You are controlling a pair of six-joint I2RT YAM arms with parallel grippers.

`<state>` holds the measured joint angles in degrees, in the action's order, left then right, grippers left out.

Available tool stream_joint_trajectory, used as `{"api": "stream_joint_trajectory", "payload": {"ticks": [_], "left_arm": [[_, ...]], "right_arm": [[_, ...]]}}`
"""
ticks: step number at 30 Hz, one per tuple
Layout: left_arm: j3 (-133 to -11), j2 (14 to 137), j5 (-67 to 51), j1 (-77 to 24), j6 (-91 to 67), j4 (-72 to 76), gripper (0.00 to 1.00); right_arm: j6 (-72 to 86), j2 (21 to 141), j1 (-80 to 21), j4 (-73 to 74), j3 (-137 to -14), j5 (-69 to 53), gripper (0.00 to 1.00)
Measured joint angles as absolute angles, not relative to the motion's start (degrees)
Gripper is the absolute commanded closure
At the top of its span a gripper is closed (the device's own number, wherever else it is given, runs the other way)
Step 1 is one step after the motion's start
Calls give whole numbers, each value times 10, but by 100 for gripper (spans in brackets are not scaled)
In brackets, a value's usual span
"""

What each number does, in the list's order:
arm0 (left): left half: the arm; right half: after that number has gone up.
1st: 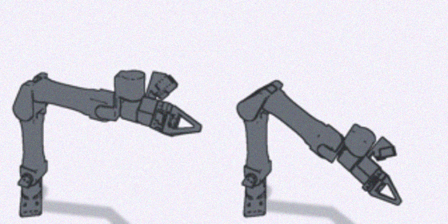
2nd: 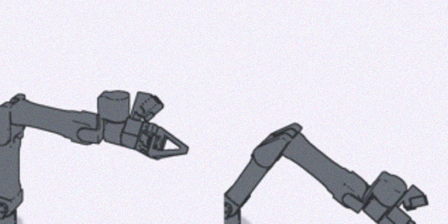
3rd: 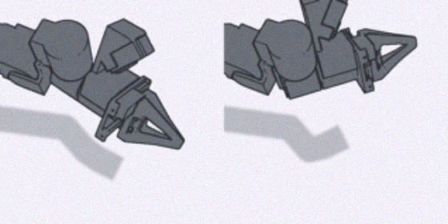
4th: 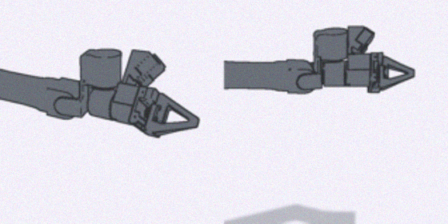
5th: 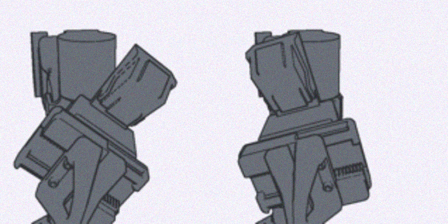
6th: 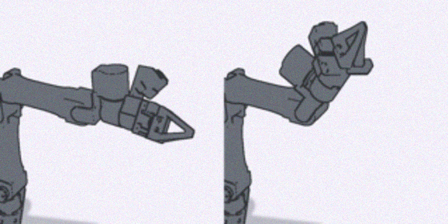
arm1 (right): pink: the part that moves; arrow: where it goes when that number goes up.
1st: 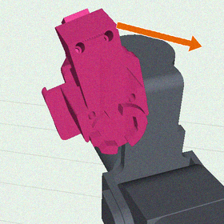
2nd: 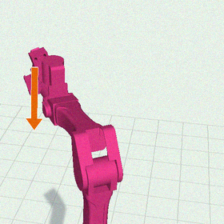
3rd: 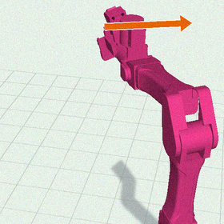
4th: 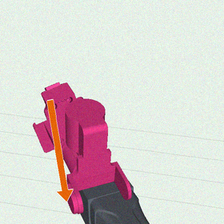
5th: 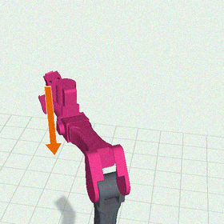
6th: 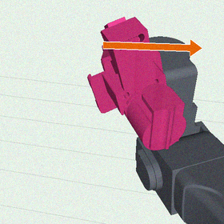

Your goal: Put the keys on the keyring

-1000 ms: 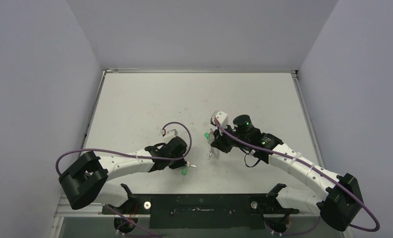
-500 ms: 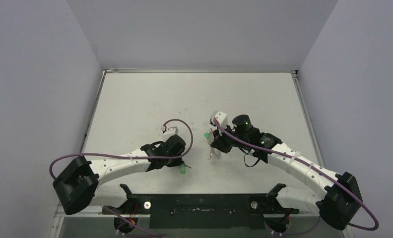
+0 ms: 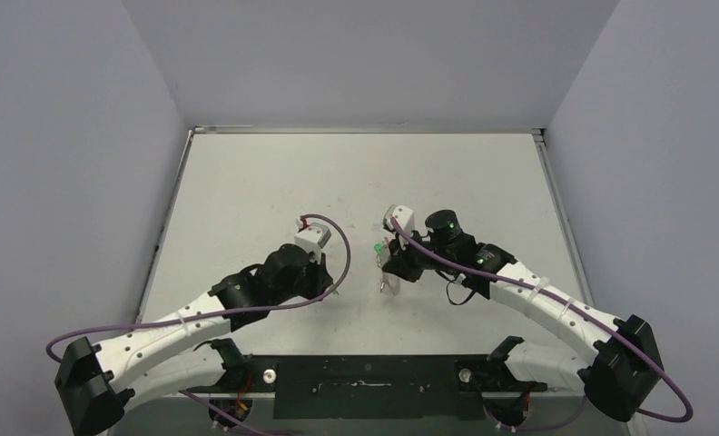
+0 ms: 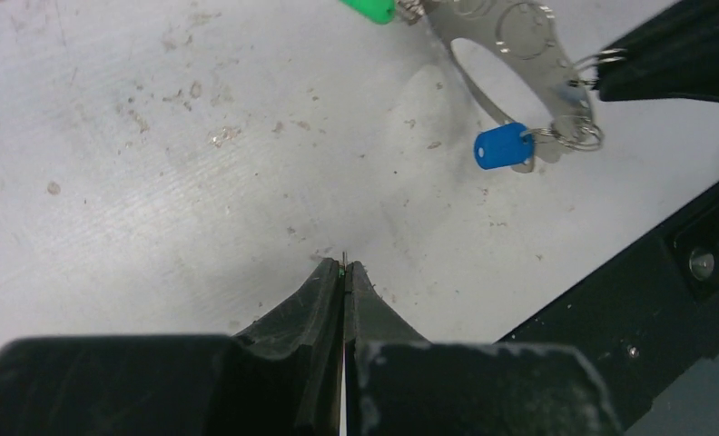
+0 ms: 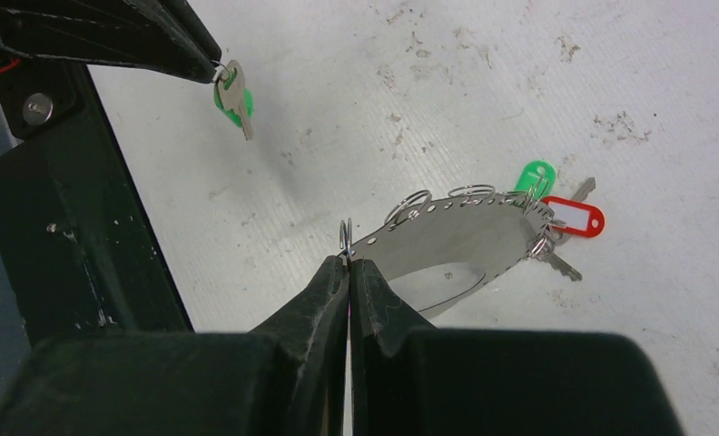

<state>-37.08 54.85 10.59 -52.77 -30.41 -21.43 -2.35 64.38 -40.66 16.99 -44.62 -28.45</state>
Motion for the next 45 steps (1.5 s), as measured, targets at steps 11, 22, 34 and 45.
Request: {"api": "stream_joint_trajectory", "payload": {"ticks": [11,22,34,45], "left_arm": [[-322,456,-11,-528,-174,-105,100],[-303,502,-116,-528,-153,-2,100],[-304,530,-155,-536,-161,29,100],[-304,535,-154,-546,-174,42,100]], "right_arm": [[-25,639,-407,132,-421,-348,100],[-25,642,-420,116,-421,-383,100],[-67,658,-480,152,-434,-353,100],[-73,664,-508,160,-438,-328,100]]}}
